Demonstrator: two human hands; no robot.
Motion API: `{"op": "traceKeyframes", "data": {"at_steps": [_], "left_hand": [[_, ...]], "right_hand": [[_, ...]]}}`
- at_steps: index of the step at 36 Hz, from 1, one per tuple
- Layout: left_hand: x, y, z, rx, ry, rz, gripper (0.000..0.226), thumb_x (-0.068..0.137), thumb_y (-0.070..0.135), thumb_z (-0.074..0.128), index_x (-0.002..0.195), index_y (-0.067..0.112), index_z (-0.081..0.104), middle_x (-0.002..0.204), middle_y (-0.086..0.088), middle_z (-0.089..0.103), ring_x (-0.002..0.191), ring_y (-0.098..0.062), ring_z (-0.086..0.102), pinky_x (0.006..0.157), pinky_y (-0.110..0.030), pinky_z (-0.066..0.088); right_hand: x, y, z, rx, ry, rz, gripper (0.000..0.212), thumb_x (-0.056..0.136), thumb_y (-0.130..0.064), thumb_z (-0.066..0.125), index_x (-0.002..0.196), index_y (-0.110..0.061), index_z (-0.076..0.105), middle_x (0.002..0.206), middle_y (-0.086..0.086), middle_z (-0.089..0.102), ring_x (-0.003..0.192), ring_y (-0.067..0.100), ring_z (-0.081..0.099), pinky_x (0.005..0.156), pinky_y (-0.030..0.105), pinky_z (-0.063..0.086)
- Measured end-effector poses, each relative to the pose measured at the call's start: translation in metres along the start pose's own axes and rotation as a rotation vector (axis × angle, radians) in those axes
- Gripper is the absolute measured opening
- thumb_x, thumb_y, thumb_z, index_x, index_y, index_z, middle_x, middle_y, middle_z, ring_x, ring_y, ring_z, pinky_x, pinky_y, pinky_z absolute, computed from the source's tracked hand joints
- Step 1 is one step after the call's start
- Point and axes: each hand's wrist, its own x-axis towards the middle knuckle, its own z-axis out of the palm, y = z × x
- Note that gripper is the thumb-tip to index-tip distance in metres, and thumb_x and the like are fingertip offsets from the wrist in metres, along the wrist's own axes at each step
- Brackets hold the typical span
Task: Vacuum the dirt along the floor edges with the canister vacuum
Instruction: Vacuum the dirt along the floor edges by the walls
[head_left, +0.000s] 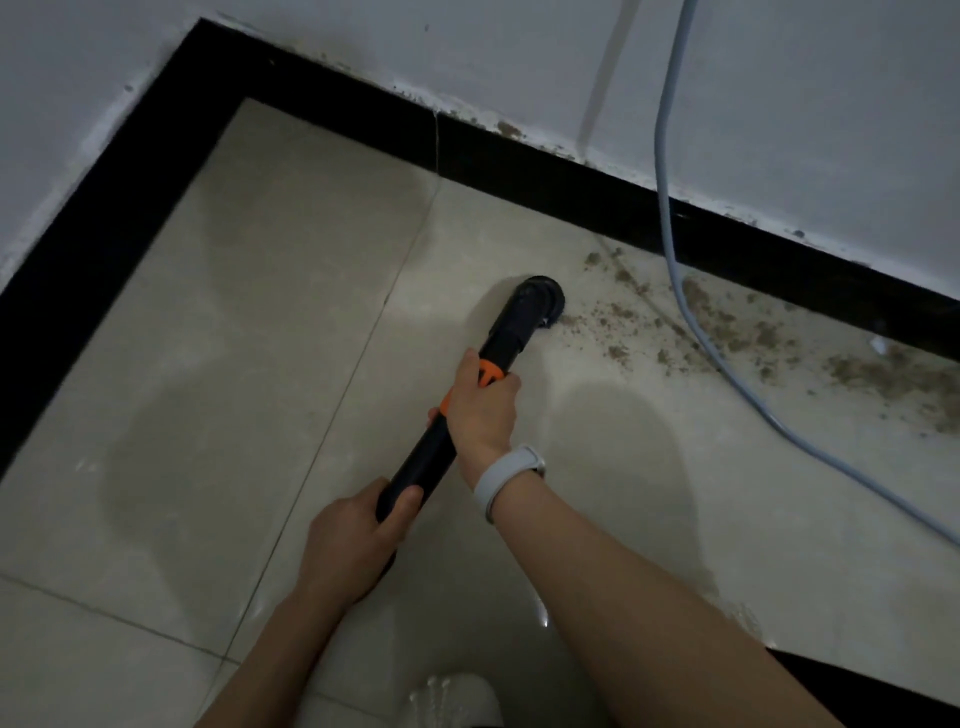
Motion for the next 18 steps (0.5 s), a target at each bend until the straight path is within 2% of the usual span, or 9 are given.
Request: {"op": "traceKeyframes", "data": {"at_steps": [4, 7, 10, 13, 18], "left_hand": [[-0.007, -0.008, -0.006, -0.017, 0.005, 0.016, 0.077, 0.068, 0.079, 0.019, 0.072, 0.014, 0.059, 0.060, 0.001, 0.065, 0.057, -0.019, 0.061, 0.059, -0.038, 0.049], [-0.014, -0.011, -0.008, 0.038, -0.008, 0.034, 0.080, 0.066, 0.079, 0.016, 0.081, 0.015, 0.063, 0.066, -0.001, 0.067, 0.062, -0.022, 0.062, 0.061, -0.036, 0.049], [-0.022, -0.010, -0.008, 0.097, -0.048, 0.056, 0.085, 0.065, 0.080, 0.013, 0.084, 0.013, 0.062, 0.070, -0.003, 0.068, 0.064, -0.022, 0.062, 0.060, -0.033, 0.045], [-0.029, -0.007, -0.006, 0.114, -0.107, 0.078, 0.083, 0.065, 0.081, 0.012, 0.081, 0.015, 0.060, 0.072, -0.004, 0.069, 0.066, -0.023, 0.063, 0.060, -0.033, 0.046], [-0.035, 0.008, -0.002, 0.161, -0.196, 0.150, 0.070, 0.066, 0.082, 0.010, 0.069, 0.023, 0.048, 0.070, -0.006, 0.066, 0.068, -0.026, 0.062, 0.060, -0.034, 0.043]], "right_hand": [[-0.009, 0.007, 0.004, -0.014, -0.006, 0.005, 0.033, 0.098, -0.041, 0.049, 0.112, -0.013, 0.037, 0.078, 0.006, 0.053, 0.055, 0.027, 0.057, 0.067, 0.052, 0.059], [-0.016, 0.014, -0.001, -0.027, 0.003, 0.008, 0.036, 0.099, -0.041, 0.049, 0.115, -0.011, 0.039, 0.075, 0.005, 0.053, 0.060, 0.030, 0.060, 0.069, 0.053, 0.058], [-0.023, 0.022, -0.013, 0.009, 0.031, 0.023, 0.033, 0.099, -0.039, 0.049, 0.115, -0.011, 0.039, 0.072, 0.004, 0.053, 0.051, 0.025, 0.058, 0.064, 0.045, 0.059], [-0.030, 0.025, -0.025, 0.038, 0.079, 0.043, 0.033, 0.099, -0.039, 0.049, 0.114, -0.011, 0.040, 0.073, 0.005, 0.053, 0.048, 0.022, 0.057, 0.059, 0.038, 0.057], [-0.038, 0.023, -0.051, 0.092, 0.183, 0.106, 0.036, 0.099, -0.041, 0.049, 0.116, -0.011, 0.040, 0.074, 0.005, 0.053, 0.050, 0.023, 0.057, 0.061, 0.039, 0.058]]}}
